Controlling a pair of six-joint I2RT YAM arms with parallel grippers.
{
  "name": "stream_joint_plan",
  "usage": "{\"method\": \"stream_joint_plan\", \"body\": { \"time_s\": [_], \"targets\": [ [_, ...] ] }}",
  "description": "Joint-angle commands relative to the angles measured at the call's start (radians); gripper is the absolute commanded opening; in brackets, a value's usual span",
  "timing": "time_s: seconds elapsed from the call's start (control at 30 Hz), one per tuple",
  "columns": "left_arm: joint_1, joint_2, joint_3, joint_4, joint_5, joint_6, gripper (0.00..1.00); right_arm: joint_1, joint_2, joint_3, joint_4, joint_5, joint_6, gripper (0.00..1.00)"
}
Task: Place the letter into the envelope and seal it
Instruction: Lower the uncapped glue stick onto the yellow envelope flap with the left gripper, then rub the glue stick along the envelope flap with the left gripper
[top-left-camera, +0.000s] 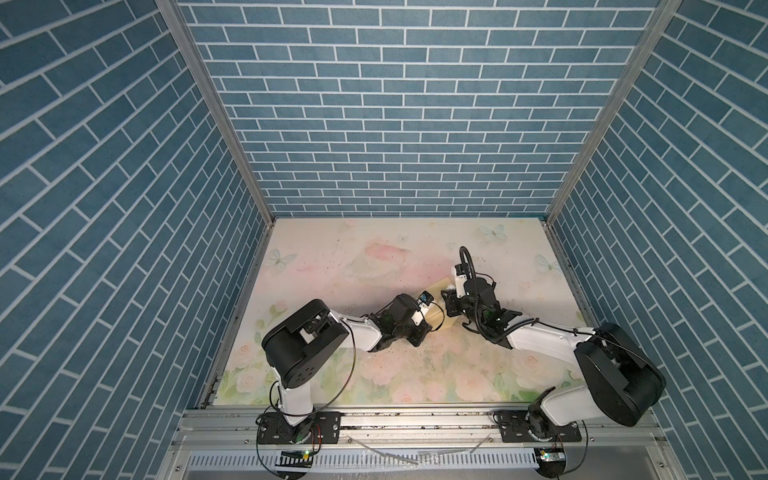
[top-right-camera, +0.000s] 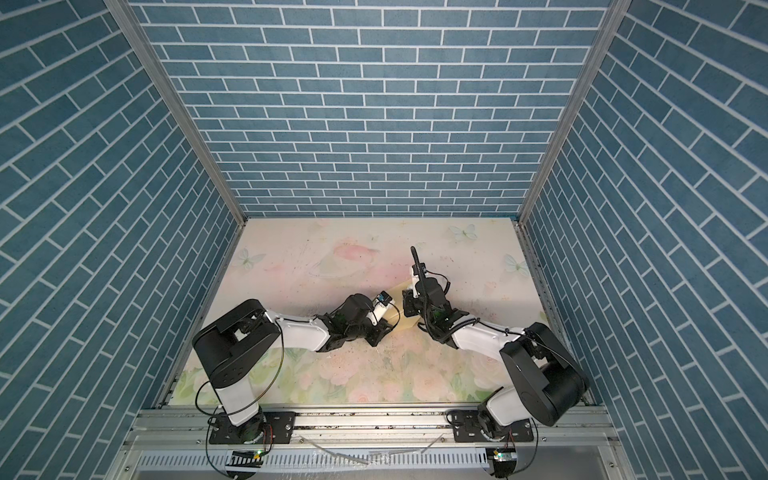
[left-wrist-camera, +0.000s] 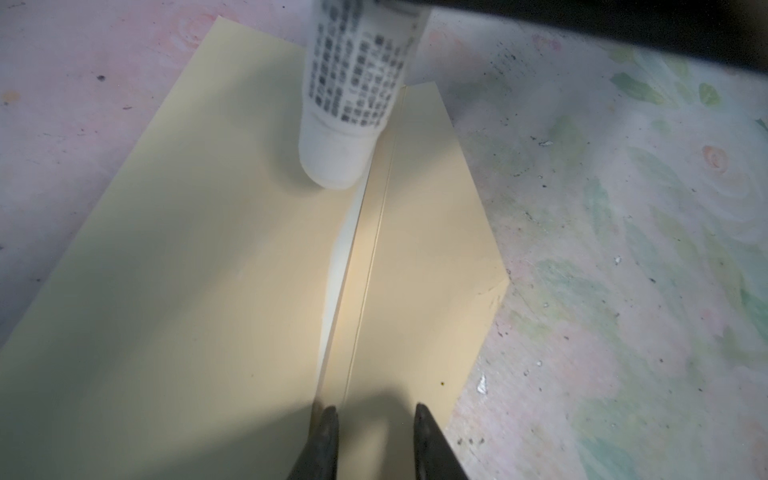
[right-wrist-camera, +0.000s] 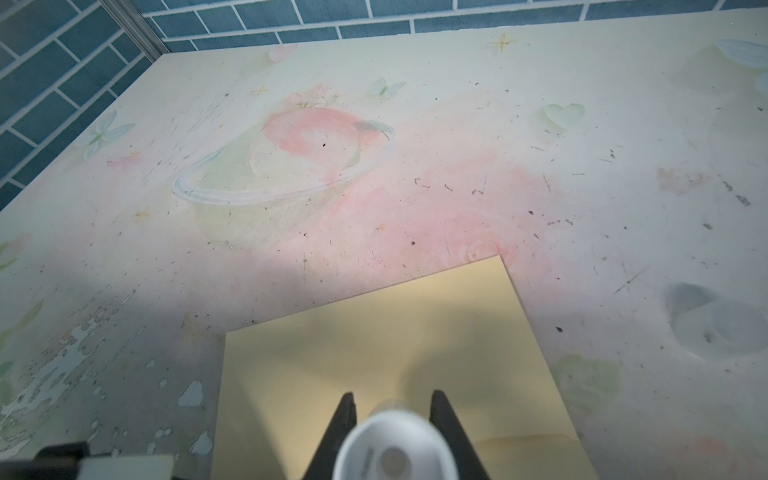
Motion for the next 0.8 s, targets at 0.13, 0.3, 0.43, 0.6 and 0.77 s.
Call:
{"method": "stream_joint_plan", "body": {
  "time_s": [0.13,0.3,0.43,0.6,0.77],
  "targets": [
    [0.011,-0.019,-0.043,0.086,0.025,-0.057,0.30,-0.003,0.067,0.079,0.079,-0.057,0.042,0.00],
    [0.035,-0.052,-0.100,0.202,0.040,-0.122,0.26,-0.003,0.095,0.095,0.078,-0.071,0.036,0.00],
    [0.041,-0.089,-0.125,0.232,0.003,-0.141,0.21,-0.002,0.111,0.104,0.079,-0.079,0.028,0.00],
    [0.056,-0.099,-0.128,0.220,-0.027,-0.171,0.17,0.004,0.125,0.107,0.074,-0.087,0.018,0.00],
    [0.079,-0.077,-0.123,0.220,-0.032,-0.226,0.12,0.014,0.133,0.115,0.061,-0.088,0.000,0.00]
  ]
}}
